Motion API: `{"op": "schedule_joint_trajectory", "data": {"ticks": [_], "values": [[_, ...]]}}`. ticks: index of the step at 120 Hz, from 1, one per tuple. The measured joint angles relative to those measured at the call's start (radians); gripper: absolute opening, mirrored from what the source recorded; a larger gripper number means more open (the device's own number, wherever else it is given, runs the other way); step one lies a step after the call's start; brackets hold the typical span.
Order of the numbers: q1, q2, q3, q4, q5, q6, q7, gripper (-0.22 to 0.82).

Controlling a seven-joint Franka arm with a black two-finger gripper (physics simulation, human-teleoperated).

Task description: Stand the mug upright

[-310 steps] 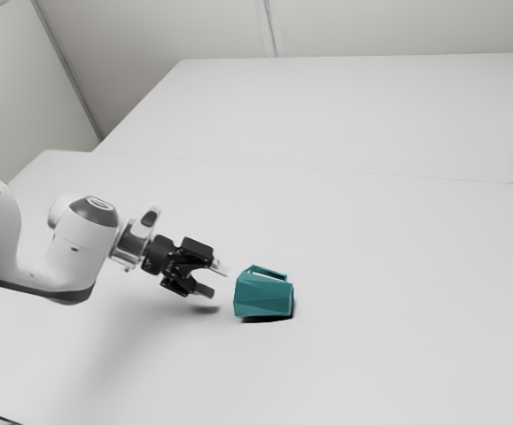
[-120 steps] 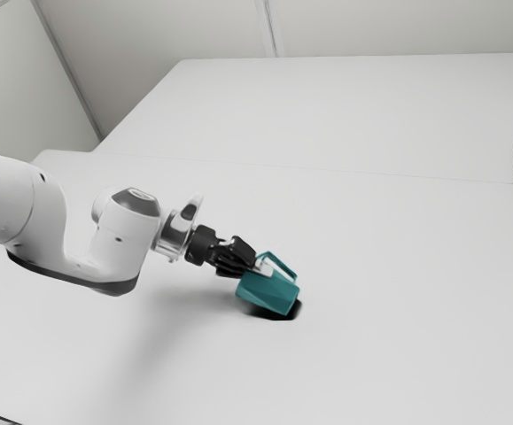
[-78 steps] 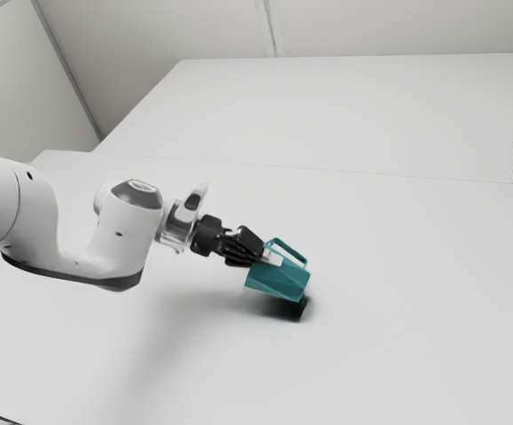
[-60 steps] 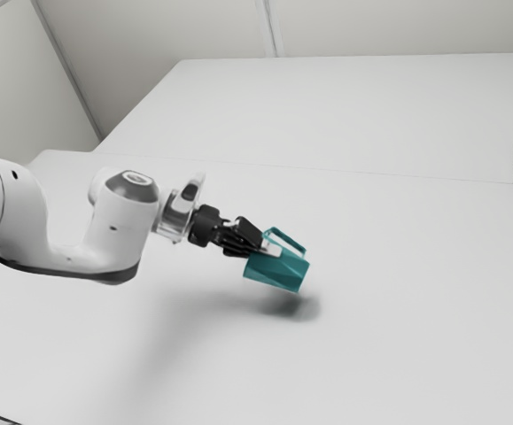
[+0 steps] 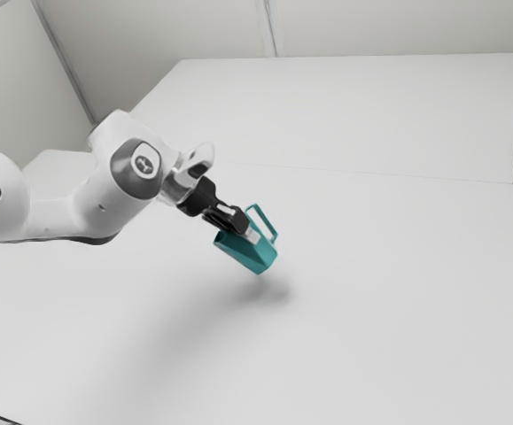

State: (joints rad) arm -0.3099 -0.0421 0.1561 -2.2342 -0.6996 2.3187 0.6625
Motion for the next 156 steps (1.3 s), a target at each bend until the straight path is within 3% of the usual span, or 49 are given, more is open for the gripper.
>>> {"op": "schedule_joint_trajectory", "data": {"ticks": [31,59,156], "values": [[0.043,0.052,-0.039,0.103,0.351,0.019,-0.163,-0.17],[0.081,0.092,-0.076,0.129,0.518,0.023,-0.298,-0.16],[0.103,0.103,-0.064,0.102,0.687,-0.026,-0.588,-0.15]]}}
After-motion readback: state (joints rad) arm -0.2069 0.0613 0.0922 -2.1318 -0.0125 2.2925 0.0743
